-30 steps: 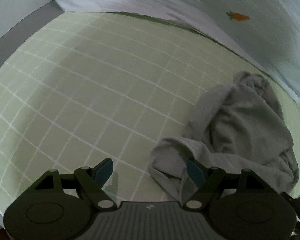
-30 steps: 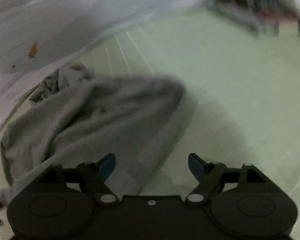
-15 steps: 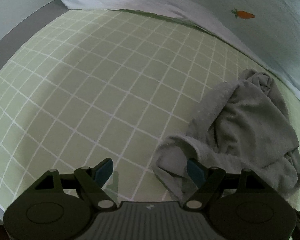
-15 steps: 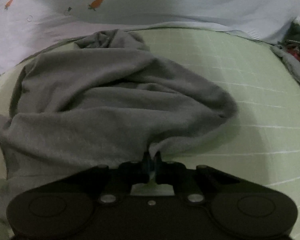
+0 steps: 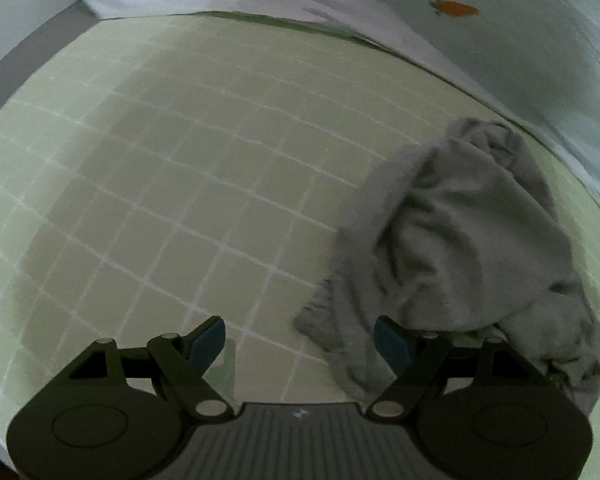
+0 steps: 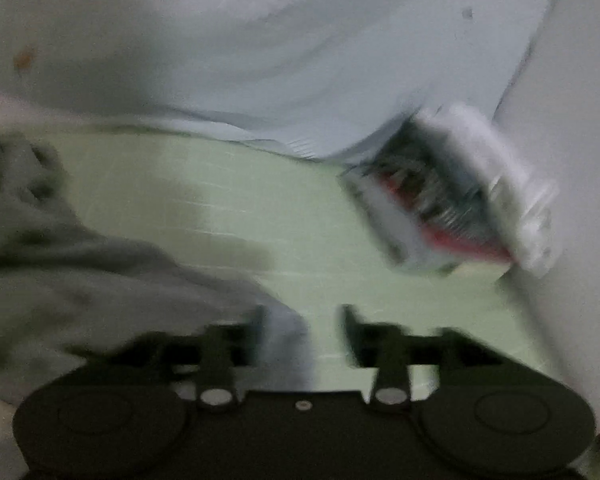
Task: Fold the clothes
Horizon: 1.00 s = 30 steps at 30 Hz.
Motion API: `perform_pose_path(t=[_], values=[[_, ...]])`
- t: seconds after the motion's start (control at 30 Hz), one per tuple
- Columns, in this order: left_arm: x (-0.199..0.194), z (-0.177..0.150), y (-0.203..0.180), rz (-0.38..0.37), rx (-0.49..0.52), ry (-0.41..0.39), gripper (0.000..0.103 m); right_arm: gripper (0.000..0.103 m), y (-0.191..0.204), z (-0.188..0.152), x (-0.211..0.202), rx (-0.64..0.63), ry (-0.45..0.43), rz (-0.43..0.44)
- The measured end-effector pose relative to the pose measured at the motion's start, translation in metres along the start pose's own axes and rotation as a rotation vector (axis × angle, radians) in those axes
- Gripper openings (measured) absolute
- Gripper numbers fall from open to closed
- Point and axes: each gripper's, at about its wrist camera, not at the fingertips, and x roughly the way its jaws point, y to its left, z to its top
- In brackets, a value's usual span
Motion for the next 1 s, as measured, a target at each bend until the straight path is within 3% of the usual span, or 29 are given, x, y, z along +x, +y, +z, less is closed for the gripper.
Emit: perform_pose_path(t=[0.1,0.17,0.27,0.43,0.47,0.6,0.7,0.8,0.87,1.0], values=[[0.011,0.001,-0.009,-0.022,0.025,0.026,0.083,0.067,0.004,-0.010,0.004,0.066,0.053,0.120],[0.019,0.002,-0.014,-0.031,0.037,0.042,0.083,0.076,0.014,-0.015,0.014,0.047,0.082,0.114],[0.024,0.001,-0.021,-0.043,0.055,0.036,0.078,0.082,0.011,-0.021,0.030,0.080,0.130,0.088],[0.028,0.008,-0.025,-0.006,0.100,0.007,0.034,0.085,-0.021,-0.029,0.044,0.301,0.181,0.070],[0.028,0.011,-0.023,-0.021,0.099,-0.006,0.018,0.085,-0.024,-0.030,0.046,0.340,0.182,0.075],[0.028,0.028,-0.021,0.048,0.108,-0.057,0.013,0.084,-0.034,-0.028,0.065,0.404,0.189,0.075],[0.031,0.047,-0.017,0.115,0.124,-0.109,0.012,0.077,-0.030,-0.022,0.080,0.374,0.209,0.077],[0.035,0.074,-0.008,0.159,0.118,-0.153,0.011,0.042,-0.023,-0.012,0.092,0.318,0.210,0.139],[0.037,0.095,-0.005,0.171,0.110,-0.176,0.011,0.012,-0.009,0.001,0.097,0.228,0.207,0.167],[0.032,0.142,-0.003,0.197,0.110,-0.256,0.011,0.005,0.023,0.036,0.108,0.051,0.129,0.174]])
